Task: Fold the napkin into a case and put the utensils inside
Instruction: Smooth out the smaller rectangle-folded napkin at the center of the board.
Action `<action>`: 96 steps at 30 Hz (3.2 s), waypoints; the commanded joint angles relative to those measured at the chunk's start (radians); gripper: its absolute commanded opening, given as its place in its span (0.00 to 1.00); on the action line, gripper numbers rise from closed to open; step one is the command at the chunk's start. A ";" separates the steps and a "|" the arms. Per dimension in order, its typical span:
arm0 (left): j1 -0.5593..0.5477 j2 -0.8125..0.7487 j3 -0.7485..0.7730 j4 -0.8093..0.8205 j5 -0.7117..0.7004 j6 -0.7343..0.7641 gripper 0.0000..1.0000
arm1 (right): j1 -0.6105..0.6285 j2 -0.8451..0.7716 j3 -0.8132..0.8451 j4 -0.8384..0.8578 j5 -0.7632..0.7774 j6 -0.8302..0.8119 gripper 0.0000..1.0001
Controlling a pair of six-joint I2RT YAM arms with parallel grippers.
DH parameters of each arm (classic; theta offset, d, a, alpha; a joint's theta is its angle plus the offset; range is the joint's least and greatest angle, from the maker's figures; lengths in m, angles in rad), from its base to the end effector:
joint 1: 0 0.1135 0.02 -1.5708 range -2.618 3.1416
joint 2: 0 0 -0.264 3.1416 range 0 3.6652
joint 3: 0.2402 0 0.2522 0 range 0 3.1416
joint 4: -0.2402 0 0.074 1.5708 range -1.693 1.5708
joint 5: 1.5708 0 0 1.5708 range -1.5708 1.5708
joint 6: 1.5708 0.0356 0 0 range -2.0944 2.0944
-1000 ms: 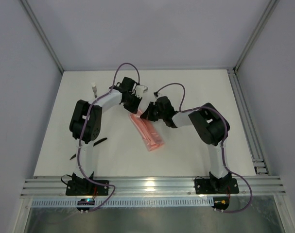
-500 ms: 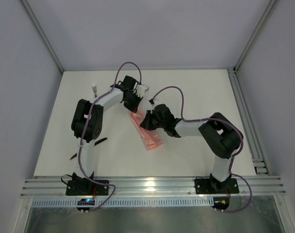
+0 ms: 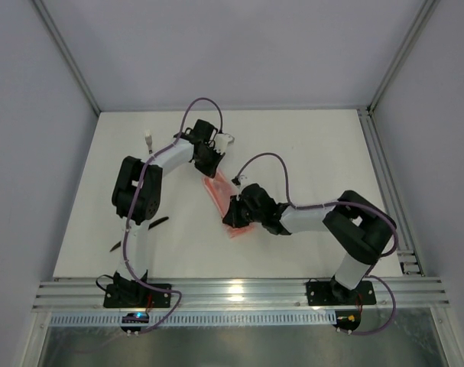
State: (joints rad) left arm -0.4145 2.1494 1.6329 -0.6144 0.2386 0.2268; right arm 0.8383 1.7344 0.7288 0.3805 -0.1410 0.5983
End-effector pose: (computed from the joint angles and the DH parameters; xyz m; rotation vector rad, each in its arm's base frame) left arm 0.4115 -0.1902 0.1675 0.9202 2.5411 -0.3790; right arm 0.2193 0.2513 0.1353 -0.3666 2.3293 0.9186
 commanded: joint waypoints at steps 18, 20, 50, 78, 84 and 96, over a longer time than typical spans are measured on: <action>0.011 0.009 -0.051 -0.021 -0.071 0.052 0.00 | -0.108 0.047 0.048 0.027 -0.097 -0.054 0.04; 0.013 0.007 -0.056 -0.015 -0.081 0.052 0.00 | -0.072 0.019 -0.007 0.011 -0.054 -0.060 0.04; 0.013 -0.032 -0.053 -0.033 -0.025 0.071 0.00 | 0.044 -0.079 0.345 -0.603 0.156 -0.410 0.64; 0.013 -0.068 -0.051 -0.028 0.007 0.062 0.17 | 0.039 0.042 0.371 -0.644 0.118 -0.350 0.04; 0.019 -0.128 -0.053 -0.021 0.073 0.037 0.53 | 0.005 0.047 0.347 -0.598 0.070 -0.359 0.04; 0.086 -0.597 -0.388 0.096 0.383 0.014 0.59 | -0.048 0.066 0.330 -0.543 -0.081 -0.400 0.04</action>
State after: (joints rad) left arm -0.3199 1.6684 1.3205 -0.5625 0.5102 0.2222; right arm 0.8070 1.7943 1.0611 -0.2173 -0.1581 0.2161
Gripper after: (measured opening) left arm 0.586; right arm 0.043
